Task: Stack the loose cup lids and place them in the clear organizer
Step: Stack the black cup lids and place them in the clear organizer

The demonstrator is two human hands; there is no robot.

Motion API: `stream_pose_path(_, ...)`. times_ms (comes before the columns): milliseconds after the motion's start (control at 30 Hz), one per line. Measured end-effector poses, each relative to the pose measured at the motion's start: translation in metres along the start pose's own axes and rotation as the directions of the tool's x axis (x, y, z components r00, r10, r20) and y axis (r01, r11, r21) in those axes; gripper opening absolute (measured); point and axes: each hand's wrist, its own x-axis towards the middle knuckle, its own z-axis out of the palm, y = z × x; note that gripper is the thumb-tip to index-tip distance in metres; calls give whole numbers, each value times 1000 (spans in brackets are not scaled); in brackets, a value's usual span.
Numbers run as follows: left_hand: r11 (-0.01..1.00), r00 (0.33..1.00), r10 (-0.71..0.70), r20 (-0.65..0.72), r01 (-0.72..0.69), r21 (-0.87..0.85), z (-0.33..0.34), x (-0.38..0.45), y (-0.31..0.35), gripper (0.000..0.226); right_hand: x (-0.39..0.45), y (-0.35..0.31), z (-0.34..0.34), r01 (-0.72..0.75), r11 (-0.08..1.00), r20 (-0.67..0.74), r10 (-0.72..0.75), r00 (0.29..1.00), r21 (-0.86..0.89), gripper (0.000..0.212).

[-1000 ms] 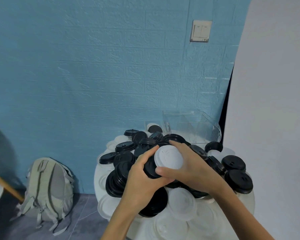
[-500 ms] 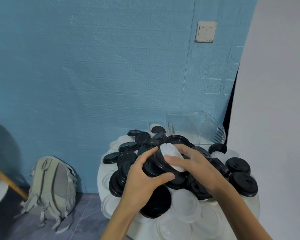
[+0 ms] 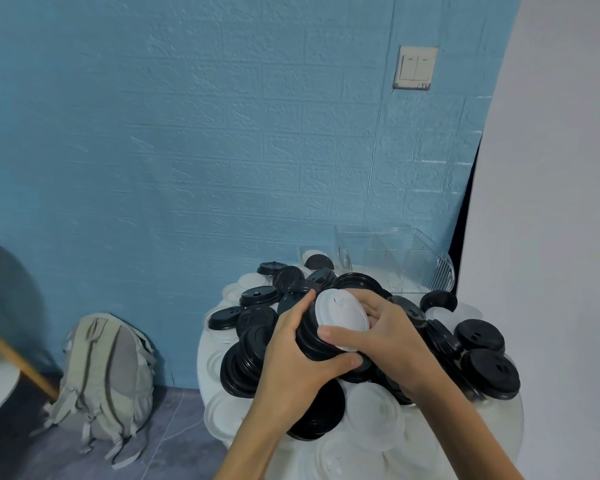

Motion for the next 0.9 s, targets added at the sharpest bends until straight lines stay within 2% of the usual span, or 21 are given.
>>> stream_pose_path(67, 1000, 1000, 2, -3, -2, 2, 0, 0, 1, 103, 0, -1, 1, 1, 1000, 32, -1, 999, 2, 67)
stream_pose_path(200, 1000, 1000, 0, -22, 0, -6, -1, -1, 2, 80, 1, -4, -2, -40, 998, 135, 33, 990, 50, 62)
stream_pose_path(300, 1000, 1000, -9, -23, 8, -18, -2, -2, 2, 75, 1, -7, -9, -83, 991, 202, 60, 978, 104, 58)
stream_pose_path(367, 999, 999, -10, -34, 9, -36, -3, -1, 1, 72, 2, -5, -16, -111, 985, 198, 83, 977, 135, 55)
stream_pose_path(433, 999, 999, -13, -40, 11, -42, -5, 0, 0, 67, 6, 0, -26, -124, 986, 130, 109, 986, 114, 63)
stream_pose_path(500, 1000, 999, -14, -46, 13, -27, -7, 0, -1, 61, 11, 8, -39, -113, 991, 5, 114, 994, -76, 76)
stream_pose_path(567, 1000, 998, -17, -58, 16, -17, -10, 0, -1, 58, 12, 17, -49, -109, 936, -75, 89, 993, -335, 75)
stream_pose_path(600, 1000, 998, -19, -62, 18, -16, -11, 1, -2, 58, 11, 20, -52, -94, 909, -82, 66, 994, -407, 73)
stream_pose_path(700, 999, 998, -28, -55, 28, -15, -13, 1, -1, 59, 4, 32, -52, -13, 868, -36, -6, 999, -496, 73)
stream_pose_path(900, 999, 998, -39, -57, 38, -29, -11, 0, 1, 61, -20, 42, -35, 142, 742, 150, -56, 987, -655, 81)
